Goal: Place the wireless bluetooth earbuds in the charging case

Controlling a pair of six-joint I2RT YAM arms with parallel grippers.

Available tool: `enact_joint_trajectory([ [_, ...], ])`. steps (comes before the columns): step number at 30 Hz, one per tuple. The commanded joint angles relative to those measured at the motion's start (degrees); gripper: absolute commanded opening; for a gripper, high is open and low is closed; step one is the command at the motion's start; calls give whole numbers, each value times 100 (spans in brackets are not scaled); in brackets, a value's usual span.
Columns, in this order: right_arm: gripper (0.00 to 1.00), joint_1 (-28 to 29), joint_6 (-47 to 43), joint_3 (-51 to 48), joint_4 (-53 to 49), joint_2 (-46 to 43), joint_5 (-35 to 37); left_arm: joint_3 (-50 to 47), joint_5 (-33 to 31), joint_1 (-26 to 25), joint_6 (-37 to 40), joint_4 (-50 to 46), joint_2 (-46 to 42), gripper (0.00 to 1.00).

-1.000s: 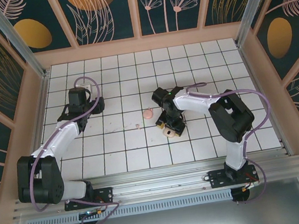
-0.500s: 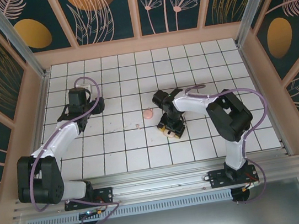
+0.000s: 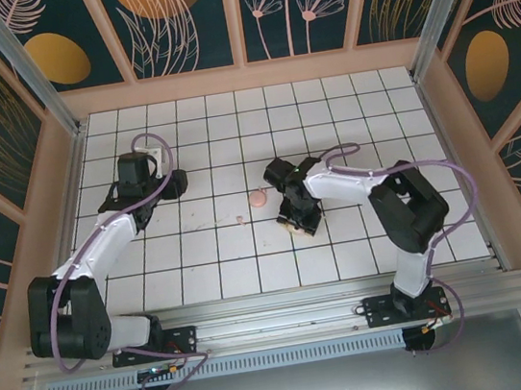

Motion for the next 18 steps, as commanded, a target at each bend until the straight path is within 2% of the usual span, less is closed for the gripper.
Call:
enact_joint_trajectory([
  [1, 51, 120, -440, -76, 496, -873, 988, 89, 1292, 5, 89, 383, -278, 67],
  [5, 51, 208, -1671, -368, 1640, -1738, 1507, 184, 2509, 0, -170, 806, -315, 64],
  [10, 51, 267, -3796, -873, 3101, -2691, 1672, 618, 3706, 3, -477, 499, -195, 60],
  [14, 49, 266, -5545, -1319, 4170, -3287, 1418, 1019, 4144, -6, -708, 87, -294, 58],
  [18, 48, 274, -7162, -1644, 5004, -3525, 848, 1100, 4451, -63, -961, -53, -546, 58],
])
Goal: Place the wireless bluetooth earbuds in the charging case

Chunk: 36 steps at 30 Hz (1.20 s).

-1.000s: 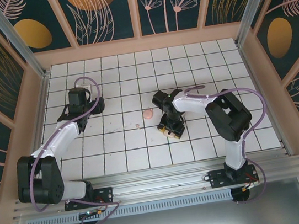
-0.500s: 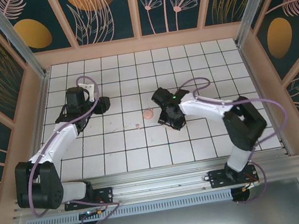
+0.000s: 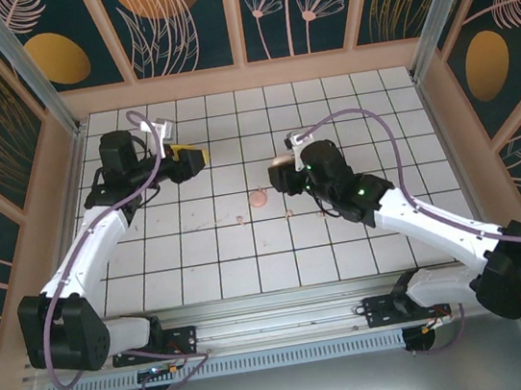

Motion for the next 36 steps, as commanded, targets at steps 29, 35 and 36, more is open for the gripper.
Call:
enact_joint_trajectory([
  [29, 49, 981, -4389, 1354, 1388, 1538, -295, 665, 767, -681, -232, -1943, -33, 52],
  [35, 49, 1007, -4377, 1410, 1446, 1550, -326, 665, 768, -748, -188, -1943, -4, 48],
  [36, 49, 1008, -4380, 1411, 1447, 1557, -335, 666, 761, -762, -180, -1943, -4, 46],
])
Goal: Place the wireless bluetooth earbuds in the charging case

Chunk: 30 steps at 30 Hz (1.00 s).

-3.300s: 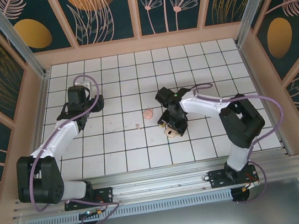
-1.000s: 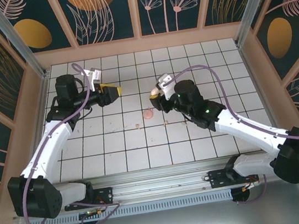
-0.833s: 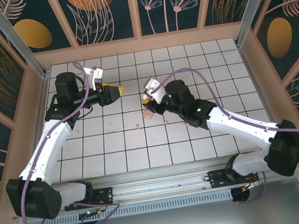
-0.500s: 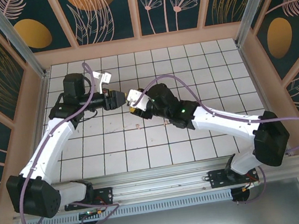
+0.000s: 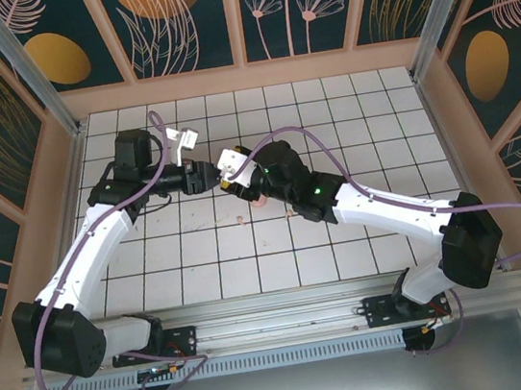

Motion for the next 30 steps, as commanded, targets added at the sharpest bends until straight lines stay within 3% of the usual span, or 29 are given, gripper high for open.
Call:
enact_joint_trajectory([
  [1, 49, 53, -16, 255, 303, 36, -13, 51, 18, -52, 130, -101, 33, 44],
  [12, 51, 139, -21, 246, 287, 9, -115, 126, -190, -64, 324, -165, 61, 15],
  [20, 68, 108, 334, -200, 226, -618, -373, 320, -578, -63, 1514, -662, 115, 16],
  [24, 69, -133, 460, -343, -433, -1210, -1273, 390, -487, -63, 2343, -911, 160, 15],
  [30, 64, -1040, 169, 60, -1804, -1557, -3045, 171, 32, -64, 3188, -1050, 97, 15],
])
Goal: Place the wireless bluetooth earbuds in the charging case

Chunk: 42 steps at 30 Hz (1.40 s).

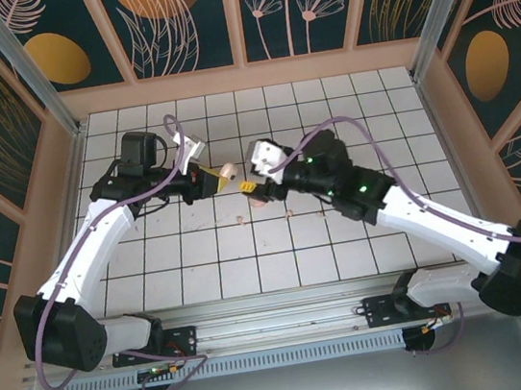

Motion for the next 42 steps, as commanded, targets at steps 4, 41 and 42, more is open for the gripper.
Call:
enact_joint_trajectory([
  [4, 61, -573, -821, 952, -1828, 458, -1602, -104, 358, -22, 1257, -331, -193, 15],
  [41, 32, -154, -3604, 3076, -3794, 2500, -2151, -556, 445, -206, 2201, -327, -893, 11],
  [42, 29, -141, -3641, 3101, -3830, 2513, -2145, -555, 440, -207, 2203, -323, -895, 11],
])
